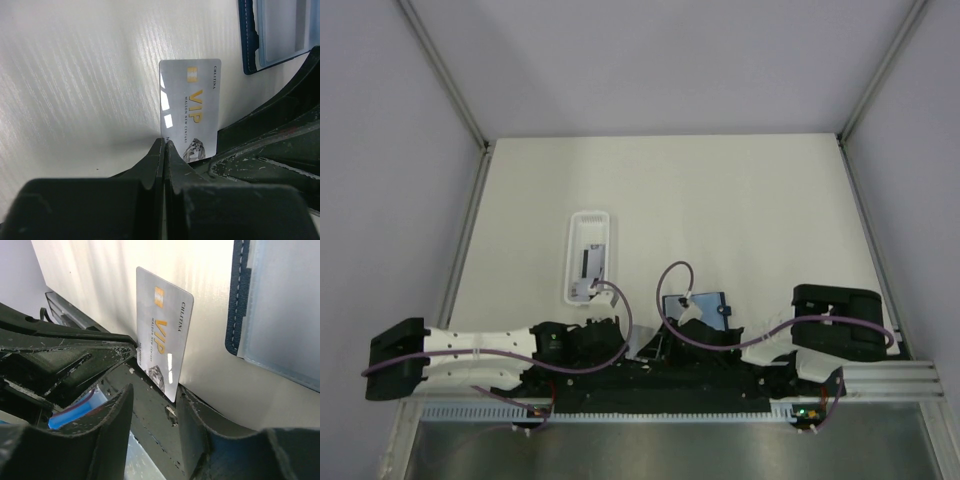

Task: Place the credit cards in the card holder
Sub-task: Pick up the credit card at the corner of the board.

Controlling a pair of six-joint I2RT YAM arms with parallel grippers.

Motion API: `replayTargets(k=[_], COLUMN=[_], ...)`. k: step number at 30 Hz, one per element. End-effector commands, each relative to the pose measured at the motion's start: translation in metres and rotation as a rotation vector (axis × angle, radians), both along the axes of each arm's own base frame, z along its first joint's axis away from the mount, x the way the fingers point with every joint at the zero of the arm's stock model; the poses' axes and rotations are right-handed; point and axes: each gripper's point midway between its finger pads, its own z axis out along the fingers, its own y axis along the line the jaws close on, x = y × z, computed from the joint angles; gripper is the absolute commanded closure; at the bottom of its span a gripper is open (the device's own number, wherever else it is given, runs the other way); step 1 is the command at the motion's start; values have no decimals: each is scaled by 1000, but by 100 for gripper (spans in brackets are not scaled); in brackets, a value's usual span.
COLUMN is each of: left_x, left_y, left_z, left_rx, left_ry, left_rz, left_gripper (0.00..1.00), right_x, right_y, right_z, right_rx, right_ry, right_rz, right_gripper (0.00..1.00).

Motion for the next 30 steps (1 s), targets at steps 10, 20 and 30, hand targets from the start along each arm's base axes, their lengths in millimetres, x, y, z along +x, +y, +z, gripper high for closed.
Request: replayTargets(k=[10,20,30], left_x=[-4,5,28], left_y=[0,5,9], left_z=[-7,24,141], left_rx=[-3,-65,-367], left_ry=[22,-23,-268], left_rz=[-11,48,70], left_gripper=[100,97,55], right_x=[1,5,20], right_y=[-18,-13,-30], right_z=[-22,13,76], right_rx=[-51,86,14], right_ry=[0,-79,-289], right_rz=[-45,-25,27], right_gripper=[89,100,100])
